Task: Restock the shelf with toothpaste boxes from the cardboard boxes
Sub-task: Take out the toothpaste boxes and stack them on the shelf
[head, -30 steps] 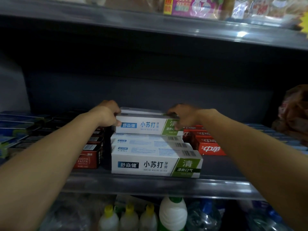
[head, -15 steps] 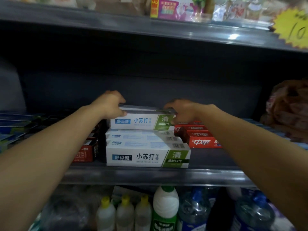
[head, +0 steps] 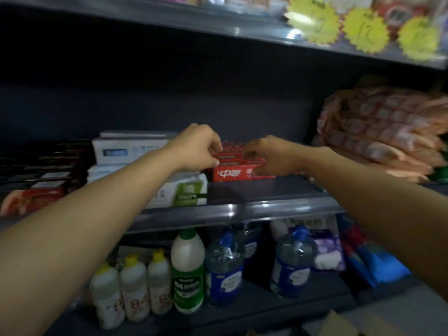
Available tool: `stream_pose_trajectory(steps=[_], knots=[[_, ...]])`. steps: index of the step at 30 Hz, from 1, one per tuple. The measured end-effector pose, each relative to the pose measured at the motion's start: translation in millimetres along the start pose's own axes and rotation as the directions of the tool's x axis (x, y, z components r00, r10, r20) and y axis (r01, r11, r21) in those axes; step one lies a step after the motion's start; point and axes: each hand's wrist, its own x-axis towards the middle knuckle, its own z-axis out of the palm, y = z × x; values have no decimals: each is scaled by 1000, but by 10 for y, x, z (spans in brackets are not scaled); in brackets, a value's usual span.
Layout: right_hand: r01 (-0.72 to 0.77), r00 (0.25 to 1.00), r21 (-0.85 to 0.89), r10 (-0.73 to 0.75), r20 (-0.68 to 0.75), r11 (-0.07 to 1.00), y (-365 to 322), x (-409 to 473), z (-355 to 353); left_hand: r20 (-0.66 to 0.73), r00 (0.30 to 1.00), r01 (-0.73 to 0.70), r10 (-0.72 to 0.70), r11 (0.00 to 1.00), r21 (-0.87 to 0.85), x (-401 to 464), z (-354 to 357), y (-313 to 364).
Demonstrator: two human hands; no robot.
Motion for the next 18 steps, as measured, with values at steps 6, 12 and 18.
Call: stream_pose_trajectory(steps=[6,12,18], knots=[[-75,997,-3,75,23,997,438,-1017,321,105,972,-208,211,977,-39,-97,794,860],[-202,978,43,199,68,979,841,-2028,764,251,905,-323,343,939,-118,-257,1672,1596],[-347,922,100,319,221,933,1091,-3067,1424,427,783,-408,452,892,-197,-617,2789,2182]])
